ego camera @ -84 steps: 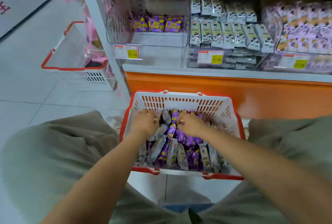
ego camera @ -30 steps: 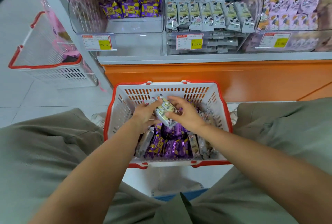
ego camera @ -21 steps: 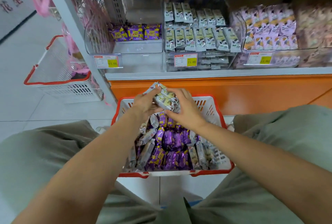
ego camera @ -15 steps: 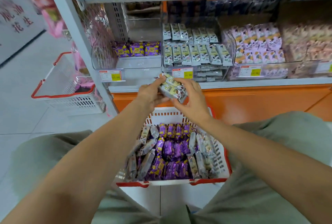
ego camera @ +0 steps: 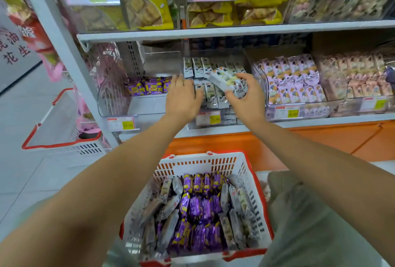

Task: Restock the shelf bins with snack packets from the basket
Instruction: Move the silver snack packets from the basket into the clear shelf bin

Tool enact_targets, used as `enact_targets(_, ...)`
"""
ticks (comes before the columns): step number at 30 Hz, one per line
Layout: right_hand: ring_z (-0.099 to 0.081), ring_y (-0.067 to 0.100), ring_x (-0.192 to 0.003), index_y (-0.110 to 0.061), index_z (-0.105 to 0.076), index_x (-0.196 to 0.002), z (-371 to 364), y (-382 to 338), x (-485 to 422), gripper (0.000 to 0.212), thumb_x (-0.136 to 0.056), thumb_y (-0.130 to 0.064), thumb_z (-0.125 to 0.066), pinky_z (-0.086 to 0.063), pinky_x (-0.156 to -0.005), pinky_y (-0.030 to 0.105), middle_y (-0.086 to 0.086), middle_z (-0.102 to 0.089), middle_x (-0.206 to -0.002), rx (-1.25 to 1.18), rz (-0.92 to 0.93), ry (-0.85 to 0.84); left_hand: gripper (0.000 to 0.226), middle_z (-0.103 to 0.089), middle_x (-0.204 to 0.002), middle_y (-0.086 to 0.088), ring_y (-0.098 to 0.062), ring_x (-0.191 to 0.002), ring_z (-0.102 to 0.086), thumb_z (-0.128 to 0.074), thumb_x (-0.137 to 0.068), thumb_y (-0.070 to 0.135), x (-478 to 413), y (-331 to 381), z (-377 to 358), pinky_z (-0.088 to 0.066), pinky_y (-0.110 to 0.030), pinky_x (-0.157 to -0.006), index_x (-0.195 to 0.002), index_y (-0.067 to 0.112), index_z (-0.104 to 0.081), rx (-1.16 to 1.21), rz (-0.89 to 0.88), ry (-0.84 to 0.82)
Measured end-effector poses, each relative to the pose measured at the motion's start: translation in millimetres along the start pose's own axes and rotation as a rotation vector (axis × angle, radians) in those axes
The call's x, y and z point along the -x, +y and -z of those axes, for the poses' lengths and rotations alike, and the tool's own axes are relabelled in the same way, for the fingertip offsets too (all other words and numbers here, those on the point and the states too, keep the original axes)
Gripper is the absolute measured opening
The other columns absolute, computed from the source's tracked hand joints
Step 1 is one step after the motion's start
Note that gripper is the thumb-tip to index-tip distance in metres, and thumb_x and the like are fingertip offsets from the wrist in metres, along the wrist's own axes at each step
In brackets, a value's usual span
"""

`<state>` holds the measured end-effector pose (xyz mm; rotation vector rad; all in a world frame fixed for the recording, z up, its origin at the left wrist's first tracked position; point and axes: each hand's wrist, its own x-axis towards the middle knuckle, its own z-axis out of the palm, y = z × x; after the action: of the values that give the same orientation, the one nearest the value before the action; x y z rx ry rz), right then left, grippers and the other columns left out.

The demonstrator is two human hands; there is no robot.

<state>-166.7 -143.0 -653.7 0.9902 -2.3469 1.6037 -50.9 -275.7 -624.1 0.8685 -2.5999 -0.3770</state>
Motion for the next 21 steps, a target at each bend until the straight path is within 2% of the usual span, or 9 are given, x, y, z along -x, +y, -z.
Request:
enact_targets(3, -0.050, 0.022, -0.120, -0.019, -0.050, -0.134, -10.0, 6.3, -31.7, 0.051, -0.088, -0.033, -0.065, -0.045, -0.098, 0.040, 0.003, -0.056, -0.130, 0.044, -0.080, 0.041, 0.058, -0.007, -0.162, -0.016, -0.029, -0.150, 0.001, -0.034, -0.102, 0.040, -29.8, -6.6, -6.9, -0.008, -0.043, -0.121, -0.148, 0.005, -0.030, -0.210, -0.095, -0.118)
enact_targets(6, -0.052, 0.028, -0.118, -0.018, -0.048, -0.137, -24.8, 13.1, -61.2, 0.054, -0.089, -0.036, -0.064, -0.047, -0.096, 0.044, 0.007, -0.056, -0.130, 0.126, -0.116, 0.054, 0.064, 0.002, -0.163, -0.013, -0.029, -0.150, 0.006, -0.032, -0.102, 0.044, -55.5, -18.3, -16.6, -0.003, -0.044, -0.121, -0.153, 0.007, -0.017, -0.280, -0.091, -0.211)
enact_targets(10, -0.051, 0.032, -0.117, -0.011, -0.044, -0.138, -41.8, 21.7, -99.9, 0.055, -0.092, -0.036, -0.062, -0.047, -0.093, 0.044, 0.015, -0.053, -0.128, 0.271, -0.170, 0.041, 0.064, -0.001, -0.163, -0.009, -0.028, -0.150, 0.003, -0.031, -0.102, 0.044, -77.7, -33.3, -29.2, -0.004, -0.044, -0.121, -0.155, 0.011, -0.015, -0.272, -0.100, -0.229)
enact_targets(13, -0.046, 0.037, -0.121, -0.003, -0.047, -0.130, -56.1, 28.3, -122.1, 0.052, -0.093, -0.036, -0.062, -0.044, -0.096, 0.045, 0.019, -0.052, -0.128, 0.364, -0.220, 0.007, 0.064, -0.006, -0.163, -0.007, -0.028, -0.150, -0.001, -0.030, -0.101, 0.048, -93.4, -31.6, -30.1, -0.007, -0.044, -0.121, -0.155, 0.017, -0.014, -0.283, -0.128, -0.200)
enact_targets(17, -0.046, 0.036, -0.121, -0.001, -0.051, -0.124, -77.4, 30.8, -133.4, 0.053, -0.092, -0.042, -0.061, -0.039, -0.098, 0.042, 0.021, -0.053, -0.127, 0.446, -0.244, -0.019, 0.063, -0.013, -0.162, -0.005, -0.029, -0.149, -0.008, -0.032, -0.100, 0.050, -111.4, -22.8, -33.4, -0.010, -0.045, -0.120, -0.155, 0.028, -0.012, -0.311, -0.194, -0.174)
enact_targets(21, -0.046, 0.036, -0.122, -0.003, -0.049, -0.126, -87.9, 33.0, -133.6, 0.056, -0.092, -0.046, -0.059, -0.039, -0.099, 0.041, 0.020, -0.053, -0.128, 0.521, -0.205, -0.052, 0.061, -0.011, -0.163, -0.002, -0.026, -0.149, -0.006, -0.035, -0.100, 0.049, -115.5, -25.1, -43.5, -0.015, -0.048, -0.119, -0.154, 0.034, -0.013, -0.258, -0.186, -0.188)
